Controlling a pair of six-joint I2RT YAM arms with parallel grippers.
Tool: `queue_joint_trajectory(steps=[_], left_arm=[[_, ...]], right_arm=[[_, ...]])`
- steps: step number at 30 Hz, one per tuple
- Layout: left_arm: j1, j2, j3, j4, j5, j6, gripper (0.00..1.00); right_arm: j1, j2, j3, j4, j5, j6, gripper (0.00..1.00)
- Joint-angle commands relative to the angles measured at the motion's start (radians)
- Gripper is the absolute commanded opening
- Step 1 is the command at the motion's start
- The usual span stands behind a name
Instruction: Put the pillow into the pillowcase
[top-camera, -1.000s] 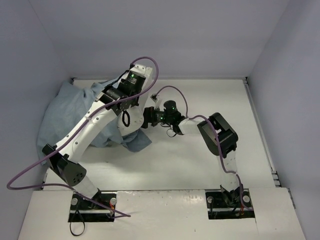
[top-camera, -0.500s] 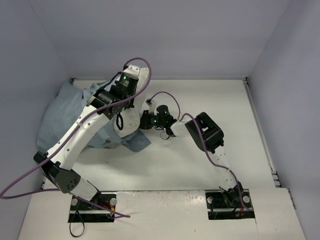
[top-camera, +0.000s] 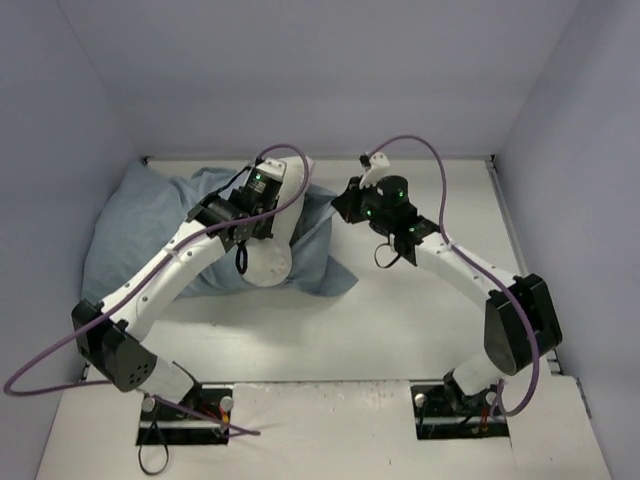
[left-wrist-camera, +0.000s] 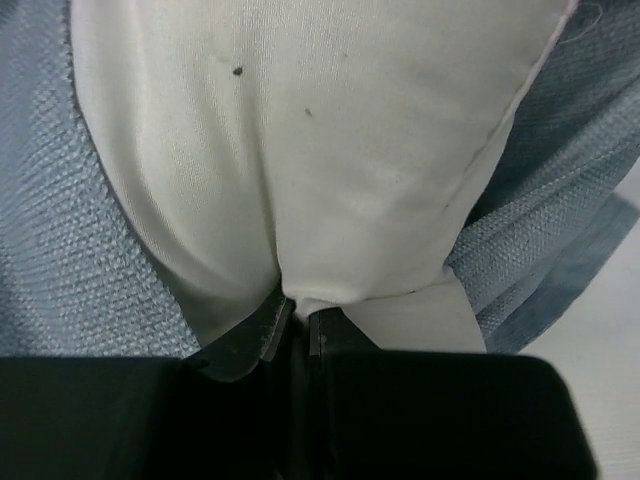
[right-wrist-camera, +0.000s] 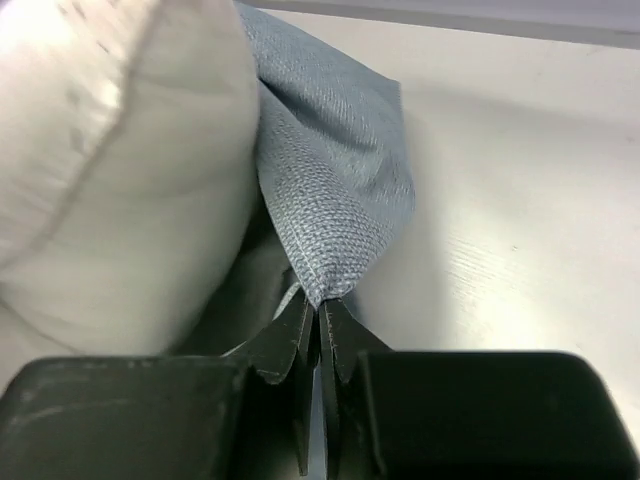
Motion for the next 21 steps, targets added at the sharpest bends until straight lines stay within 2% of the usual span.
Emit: queue_joint_trajectory(steps=[1,3,7,11,14,16,19,20,21], left_arm=[[0.007,-0.028,-0.055,-0.05,-0.007,-0.027,0.0],[-0.051,-0.014,-0.098,-0.044,0.03,-0.065,0.0],[-0.151,0.04,-0.179,-0.033,0.007,-0.122,0.0],[-0.148,0.106,-0.215,-0.004,0.03,-0.153,0.0],[-0.13,0.133,-0.219,-0.007,0.01,-0.155,0.0],[-0.107,0.118,-0.213,-0.007,0.014,-0.155,0.0],[-0.096,0.061,-0.146,-0.001,0.04,-0.133,0.0],[-0.102,0.049,-0.118,0.008,0.049,-0.107,0.31],[-0.105,0.032,-0.062,0.016,0.056,-0.092,0.46]], right_arm=[[-0.016,-0.062,0.051,-0.103,0.227,-0.06,0.0],[-0.017,-0.04,0.068,-0.115,0.238,-0.047,0.0],[-0.01,-0.032,0.092,-0.115,0.226,-0.027,0.0],[-0.011,-0.078,0.155,-0.109,0.229,-0.056,0.0],[-0.034,-0.089,0.14,-0.114,0.246,-0.11,0.0],[-0.078,-0.069,0.102,-0.124,0.133,-0.066,0.0],[-0.056,-0.065,0.001,-0.123,0.077,-0.046,0.0],[-0.045,-0.066,-0.021,-0.123,0.062,-0.047,0.0],[-0.034,-0.072,-0.053,-0.118,0.06,-0.052,0.0]])
